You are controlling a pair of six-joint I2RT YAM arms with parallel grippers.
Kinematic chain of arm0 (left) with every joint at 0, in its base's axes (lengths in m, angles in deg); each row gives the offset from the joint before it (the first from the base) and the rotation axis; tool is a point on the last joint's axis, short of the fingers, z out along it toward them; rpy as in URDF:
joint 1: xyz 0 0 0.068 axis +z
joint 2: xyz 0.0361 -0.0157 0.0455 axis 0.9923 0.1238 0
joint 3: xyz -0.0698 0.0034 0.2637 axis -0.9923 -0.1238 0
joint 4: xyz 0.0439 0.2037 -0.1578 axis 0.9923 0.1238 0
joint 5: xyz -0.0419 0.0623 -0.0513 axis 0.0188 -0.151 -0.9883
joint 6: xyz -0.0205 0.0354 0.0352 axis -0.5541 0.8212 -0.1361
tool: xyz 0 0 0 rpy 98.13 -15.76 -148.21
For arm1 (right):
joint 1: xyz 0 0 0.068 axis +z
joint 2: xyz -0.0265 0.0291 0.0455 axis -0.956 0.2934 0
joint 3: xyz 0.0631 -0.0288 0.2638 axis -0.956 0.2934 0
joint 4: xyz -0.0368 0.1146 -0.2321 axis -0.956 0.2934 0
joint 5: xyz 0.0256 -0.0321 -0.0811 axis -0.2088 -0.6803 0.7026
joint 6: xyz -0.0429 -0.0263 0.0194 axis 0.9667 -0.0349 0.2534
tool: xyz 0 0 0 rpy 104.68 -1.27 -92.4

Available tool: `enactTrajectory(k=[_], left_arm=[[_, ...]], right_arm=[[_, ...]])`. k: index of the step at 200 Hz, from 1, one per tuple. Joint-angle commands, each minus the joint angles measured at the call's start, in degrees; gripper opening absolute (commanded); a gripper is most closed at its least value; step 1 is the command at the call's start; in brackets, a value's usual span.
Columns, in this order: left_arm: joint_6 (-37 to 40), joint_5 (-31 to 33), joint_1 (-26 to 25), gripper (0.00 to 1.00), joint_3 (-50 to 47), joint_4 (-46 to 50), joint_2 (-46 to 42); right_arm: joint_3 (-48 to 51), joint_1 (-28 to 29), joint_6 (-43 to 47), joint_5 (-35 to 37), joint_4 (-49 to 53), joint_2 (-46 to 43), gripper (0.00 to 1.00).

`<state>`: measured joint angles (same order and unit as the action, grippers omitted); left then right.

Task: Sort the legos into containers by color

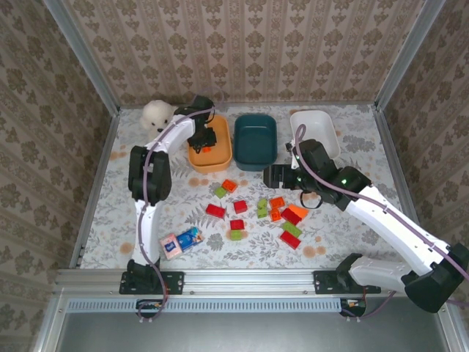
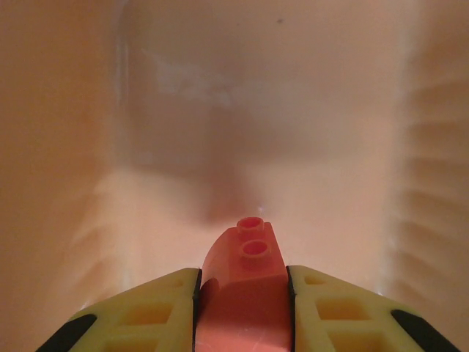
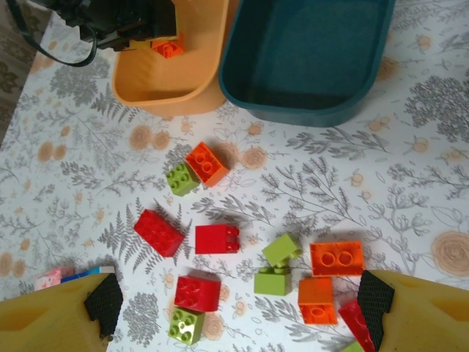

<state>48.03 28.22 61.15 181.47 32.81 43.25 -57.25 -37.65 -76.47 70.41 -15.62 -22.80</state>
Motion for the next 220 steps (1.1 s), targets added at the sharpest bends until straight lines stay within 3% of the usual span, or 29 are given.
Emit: enactTrajectory(k=[1,51,109,145,176,220], left_arm=[[1.33,-2.40,0.08,0.29,4.57,2.44,1.44],[1.26,-5.80,0.14,0.37,4.55,1.89,3.25],[1.87,-6.31,-0.65,0.73,0.58,0.09,-6.78],[1.73,-7.03,-2.74,0.76,-7.53,-3.70,-19.44],[1.52,-9.52,-5.70,0.78,-22.30,-9.66,-32.94],[-1.19,-10.12,-8.25,0.77,-40.73,-12.91,-48.66]], right_arm=[[1.08,-0.48,-1.73,1.62,4.29,-2.43,0.87],[2.26,-1.10,-4.11,1.52,8.49,-1.95,0.87],[2.65,-1.10,-6.86,0.58,21.45,0.76,0.92],[9.08,0.98,-7.67,-2.63,26.85,3.68,0.90],[15.26,4.98,-9.18,-4.74,22.25,7.53,0.95],[16.64,7.82,-9.08,-6.29,15.46,17.88,1.00]])
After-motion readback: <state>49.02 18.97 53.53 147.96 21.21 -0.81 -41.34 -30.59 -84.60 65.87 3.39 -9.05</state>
